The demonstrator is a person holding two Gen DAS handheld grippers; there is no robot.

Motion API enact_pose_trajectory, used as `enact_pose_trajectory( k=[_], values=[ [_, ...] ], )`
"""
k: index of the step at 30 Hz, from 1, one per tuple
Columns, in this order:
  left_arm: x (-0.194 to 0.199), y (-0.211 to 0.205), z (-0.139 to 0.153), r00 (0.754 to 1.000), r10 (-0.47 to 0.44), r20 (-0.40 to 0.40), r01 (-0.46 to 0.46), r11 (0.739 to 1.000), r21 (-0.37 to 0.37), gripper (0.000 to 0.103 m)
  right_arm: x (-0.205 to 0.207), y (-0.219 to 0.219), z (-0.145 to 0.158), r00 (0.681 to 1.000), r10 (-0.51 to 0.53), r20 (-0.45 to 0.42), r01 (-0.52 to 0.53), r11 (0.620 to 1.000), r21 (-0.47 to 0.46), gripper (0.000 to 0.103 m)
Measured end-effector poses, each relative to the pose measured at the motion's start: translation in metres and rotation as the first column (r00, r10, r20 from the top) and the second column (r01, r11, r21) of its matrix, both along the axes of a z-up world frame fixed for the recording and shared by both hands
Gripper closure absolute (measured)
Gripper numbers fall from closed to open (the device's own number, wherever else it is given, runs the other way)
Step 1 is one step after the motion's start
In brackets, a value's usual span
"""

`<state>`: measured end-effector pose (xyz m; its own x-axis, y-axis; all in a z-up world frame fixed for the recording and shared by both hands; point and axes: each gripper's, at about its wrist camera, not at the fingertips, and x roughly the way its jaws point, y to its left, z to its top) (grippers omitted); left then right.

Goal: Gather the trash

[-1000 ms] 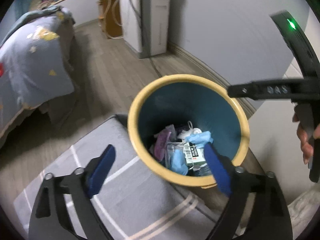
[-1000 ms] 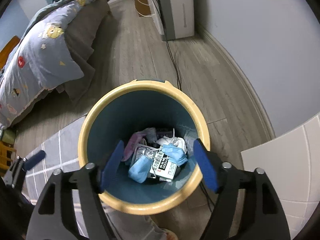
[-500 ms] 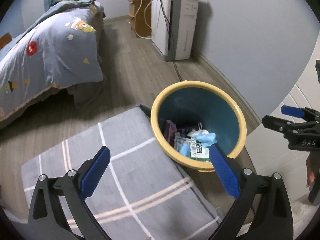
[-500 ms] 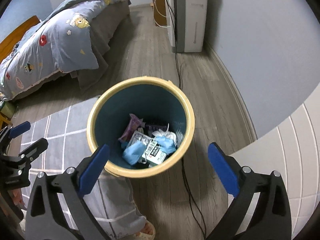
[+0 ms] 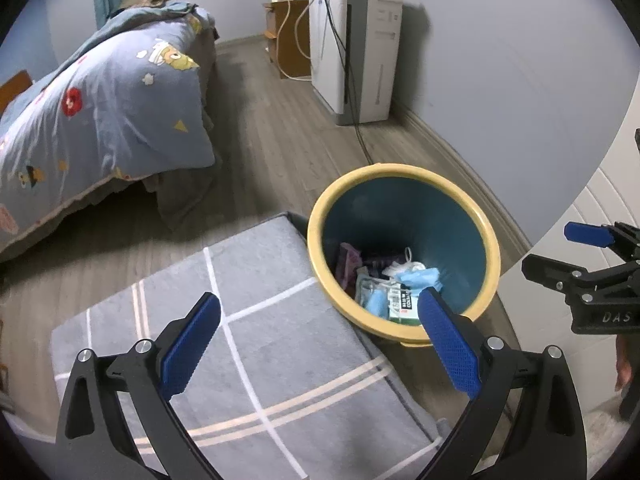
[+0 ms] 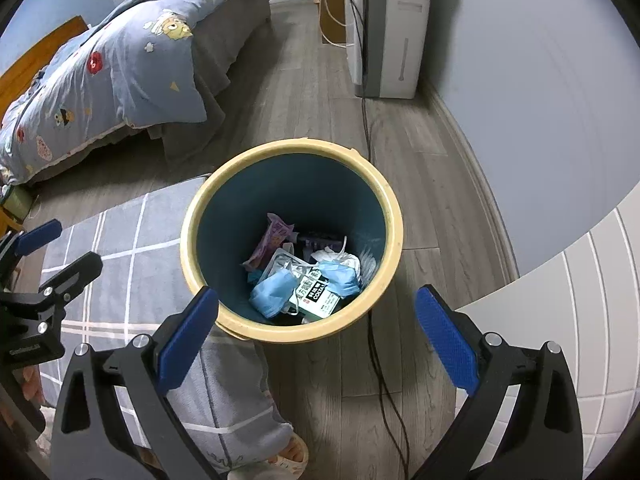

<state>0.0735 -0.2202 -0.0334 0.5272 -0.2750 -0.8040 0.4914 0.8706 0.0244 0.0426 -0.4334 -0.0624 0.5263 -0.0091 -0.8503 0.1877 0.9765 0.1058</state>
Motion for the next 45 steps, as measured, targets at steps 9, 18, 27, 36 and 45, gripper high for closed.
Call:
enact_pose_trajectory(
  k=[9,18,27,36,45],
  values=[
    [-0.0022,0.0002,0.0012,1.000,-0.004,0.008,0.004,1.000,0.004,0.005,-0.0015,-0.0036,0.0014,1.000,-0.027,0.006,0.027,1.000,0.005,0.006],
    [-0.0031,-0.0006,0.0009,1.000,-0.007,0.003,0.007,1.000,0.004,0.005,-0.0003,-0.0046,0.0024,1.000,-0.030,0.006,0.030,1.000,0.004,0.006],
    [-0.0051,-0.0050,0.0015,1.000,-0.013,-0.003,0.013,1.000,0.009,0.005,0.0004,-0.0071,-0.0014,0.999,-0.034,0.003,0.034,0.999,0.005,0.006],
    [-0.0048,-0.0053,0.0011,1.000,-0.012,-0.004,0.012,1.000,0.007,0.005,0.0009,-0.0071,-0.0019,0.999,-0.042,0.001,0.042,0.999,0.004,0.006],
    [-0.0053,-0.0059,0.0007,1.000,-0.015,-0.006,0.015,1.000,0.007,0.005,0.0003,-0.0057,-0.0020,0.999,-0.046,0.002,0.046,0.999,0.002,0.006]
  ],
)
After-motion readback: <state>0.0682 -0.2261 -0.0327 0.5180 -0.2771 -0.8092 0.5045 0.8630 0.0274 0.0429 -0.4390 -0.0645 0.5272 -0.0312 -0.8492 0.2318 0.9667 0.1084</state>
